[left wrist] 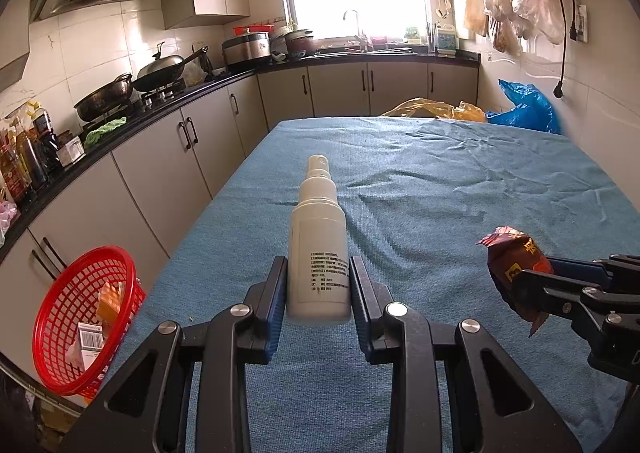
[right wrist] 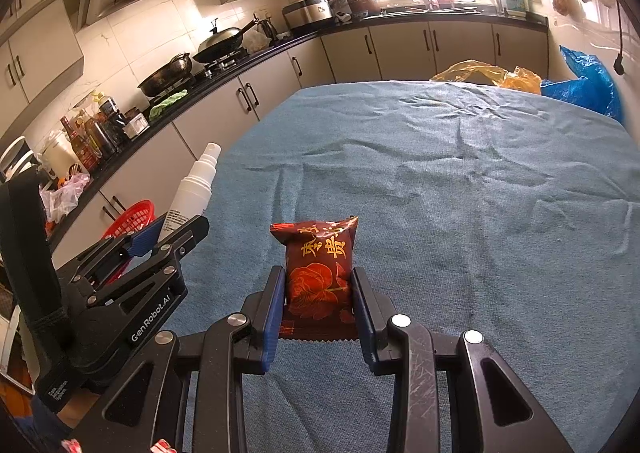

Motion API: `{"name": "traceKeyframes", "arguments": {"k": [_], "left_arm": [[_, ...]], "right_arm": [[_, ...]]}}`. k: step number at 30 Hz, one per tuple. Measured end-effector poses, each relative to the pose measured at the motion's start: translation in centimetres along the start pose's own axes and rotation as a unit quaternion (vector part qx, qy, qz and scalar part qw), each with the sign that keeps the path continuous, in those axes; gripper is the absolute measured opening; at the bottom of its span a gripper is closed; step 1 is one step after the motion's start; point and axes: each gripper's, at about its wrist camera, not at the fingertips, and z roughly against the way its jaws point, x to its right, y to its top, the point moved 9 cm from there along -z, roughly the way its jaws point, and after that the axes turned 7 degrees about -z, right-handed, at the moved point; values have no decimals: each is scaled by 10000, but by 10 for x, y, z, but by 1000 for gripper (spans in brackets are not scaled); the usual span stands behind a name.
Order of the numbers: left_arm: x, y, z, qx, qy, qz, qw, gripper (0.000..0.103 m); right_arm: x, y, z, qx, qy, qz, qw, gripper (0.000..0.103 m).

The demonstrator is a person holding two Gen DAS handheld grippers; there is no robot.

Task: Collect trash
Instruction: 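Lift the white spray bottle and red snack packet off the table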

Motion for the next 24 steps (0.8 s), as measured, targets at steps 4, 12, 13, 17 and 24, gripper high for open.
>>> {"name": "traceKeyframes", "arguments": {"k": [4, 12, 13, 17, 24], "left_arm": [[0, 0, 0, 5, 3, 11, 10000, 29], [-3, 4, 3, 40, 16, 79, 10000, 29], [-5, 5, 4, 40, -3, 119, 9999, 29], [-12, 4, 17, 105, -89, 290, 9995, 29], [-39, -8, 40, 124, -145, 549, 9983, 29]], "right_arm": [[1, 1, 0, 21, -7, 2, 10000, 35], [0, 9, 6, 217, -118, 62, 9997, 35], [-1, 9, 8, 250, -137, 60, 9996, 35], [-6, 13, 15, 311, -147, -66, 9994, 35], [-35, 5, 17, 273, -102, 59, 9996, 35]]}}
